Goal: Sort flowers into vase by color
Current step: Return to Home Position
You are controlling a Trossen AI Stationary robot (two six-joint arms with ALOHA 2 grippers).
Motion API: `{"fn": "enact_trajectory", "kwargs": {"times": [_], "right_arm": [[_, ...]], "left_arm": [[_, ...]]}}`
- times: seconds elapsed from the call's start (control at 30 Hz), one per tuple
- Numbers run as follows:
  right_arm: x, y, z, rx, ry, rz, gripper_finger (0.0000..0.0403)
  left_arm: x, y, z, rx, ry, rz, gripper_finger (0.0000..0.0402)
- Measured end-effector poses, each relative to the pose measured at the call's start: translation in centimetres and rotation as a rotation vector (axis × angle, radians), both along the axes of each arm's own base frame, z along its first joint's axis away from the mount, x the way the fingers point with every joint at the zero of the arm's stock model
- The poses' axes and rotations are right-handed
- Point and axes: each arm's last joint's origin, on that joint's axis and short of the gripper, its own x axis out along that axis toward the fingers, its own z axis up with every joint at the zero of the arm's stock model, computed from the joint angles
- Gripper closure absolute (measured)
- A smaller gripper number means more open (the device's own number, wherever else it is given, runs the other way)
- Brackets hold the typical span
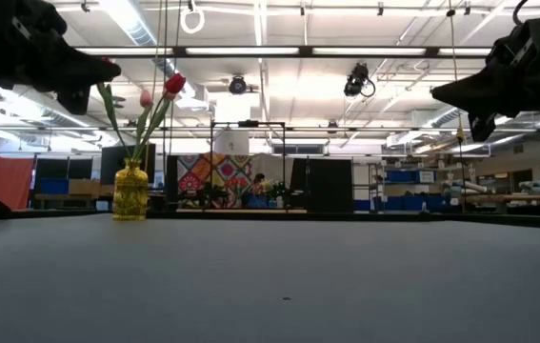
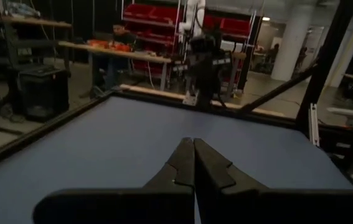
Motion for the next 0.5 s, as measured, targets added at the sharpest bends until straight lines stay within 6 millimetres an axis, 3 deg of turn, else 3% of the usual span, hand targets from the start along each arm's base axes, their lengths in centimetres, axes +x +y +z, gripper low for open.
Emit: {"fn": "enact_trajectory", "kwargs": {"times": [0.27, 0.5], "right_arm": [[-0.2, 0.0, -0.2, -0.003, 0.021, -0.001, 0.0395], [-0.2, -0.2, -0.2, -0.062, 0.035, -0.092, 0.0394]], "left_arm": [[0.0, 0.1, -0.9, 0.017, 0.100, 0.030, 0.0401], [0.3, 0.1, -1.5, 0.009, 0.068, 0.029, 0.0401]]}}
